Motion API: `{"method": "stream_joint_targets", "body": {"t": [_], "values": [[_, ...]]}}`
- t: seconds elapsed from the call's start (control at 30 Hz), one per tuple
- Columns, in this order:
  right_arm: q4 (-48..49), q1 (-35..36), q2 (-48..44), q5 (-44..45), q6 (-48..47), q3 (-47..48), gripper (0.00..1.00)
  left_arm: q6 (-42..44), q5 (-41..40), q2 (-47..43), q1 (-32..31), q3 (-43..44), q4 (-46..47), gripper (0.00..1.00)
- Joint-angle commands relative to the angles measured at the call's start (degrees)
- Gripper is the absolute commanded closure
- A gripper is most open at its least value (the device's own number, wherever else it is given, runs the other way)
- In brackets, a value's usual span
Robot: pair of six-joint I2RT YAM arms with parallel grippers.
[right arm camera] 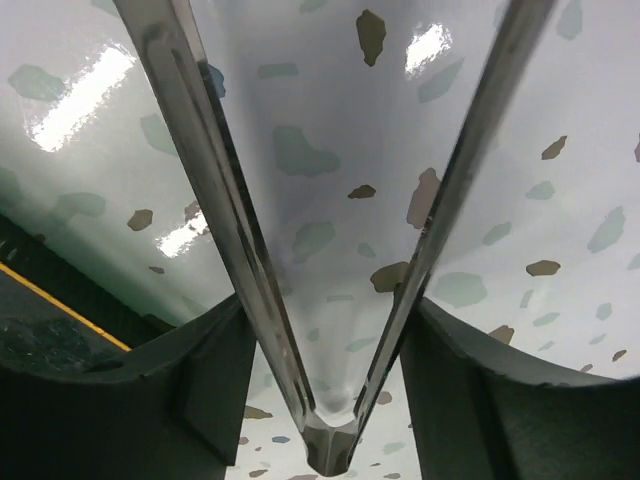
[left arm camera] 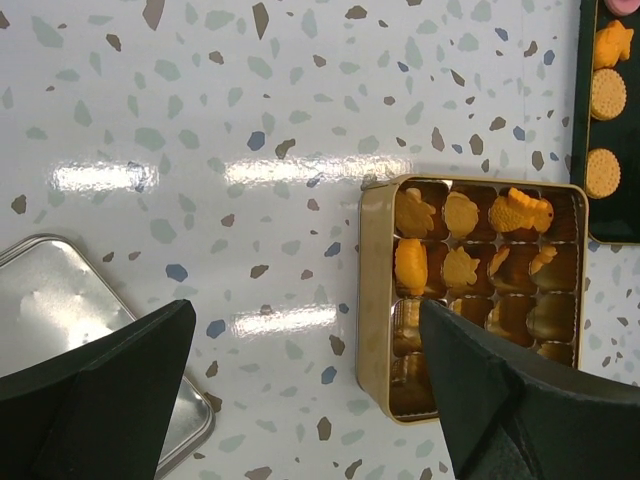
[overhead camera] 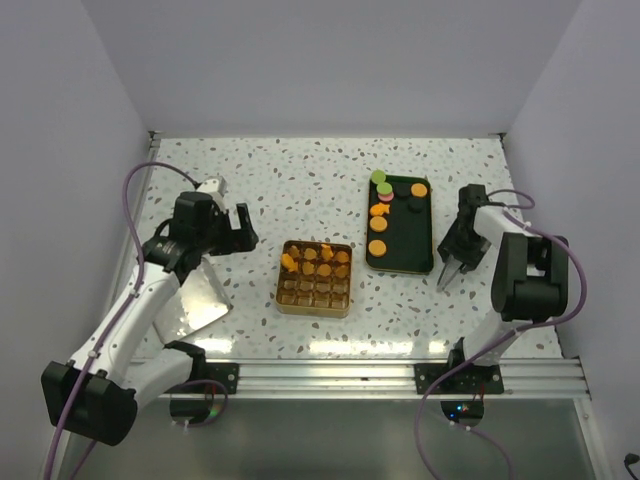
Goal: Pack the cookies
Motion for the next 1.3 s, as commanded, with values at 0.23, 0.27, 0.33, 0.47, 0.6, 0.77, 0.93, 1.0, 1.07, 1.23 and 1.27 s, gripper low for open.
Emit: {"method": "stream_joint_targets", "body": {"t": [0.23, 0.27, 0.33, 0.47, 0.6, 0.77, 0.93, 1.0, 1.07, 1.23, 1.27], "values": [[-4.6, -0.1, -0.6, 8.0, 0.8, 2.4, 0.18, 0.7, -3.3, 1.4, 1.0, -2.4, 1.1, 0.0], [-6.4, -0.1, -2.2, 9.5, 0.9, 4.1, 0.11, 0.5, -3.4, 1.8, 1.1, -2.7, 0.8, 0.0], [-7.8, -0.1, -4.1, 9.9, 1.3, 5.5, 0.02, -0.1, -4.3, 3.6, 1.4, -2.8, 0.1, 0.0], [-10.0, -0.1, -9.1, 6.0, 3.3, 8.5, 0.01, -1.1, -6.5, 7.3, 1.8, -2.2, -1.2, 0.0], [-11.8, 0.8, -14.8, -0.4, 3.5, 12.0, 0.01, -3.6, -12.2, 11.1, 2.1, -1.5, -4.0, 0.0], [-13.2, 6.0, -22.4, -6.3, 3.7, 11.7, 0.01, -7.8, -13.6, 16.0, 3.6, -4.0, -2.8, 0.01], [-14.8, 9.0, -28.8, -11.1, 5.7, 10.0, 0.02, -10.5, -14.4, 19.6, 4.3, -5.8, -1.3, 0.05], [-15.5, 9.1, -29.9, -11.3, 6.3, 9.9, 0.02, -11.6, -14.6, 20.3, 4.3, -7.3, 0.0, 0.08], [-16.5, 9.2, -31.2, -13.3, 6.2, 10.0, 0.01, -12.9, -14.7, 20.7, 4.3, -8.9, 0.9, 0.14], [-19.8, 9.3, -35.4, -14.4, 6.0, 9.6, 0.02, -14.9, -15.1, 21.3, 4.8, -11.7, 2.8, 0.49], [-20.1, 9.3, -36.1, -14.4, 5.9, 9.6, 0.02, -15.2, -14.7, 21.5, 5.1, -12.1, 3.6, 0.53]]}}
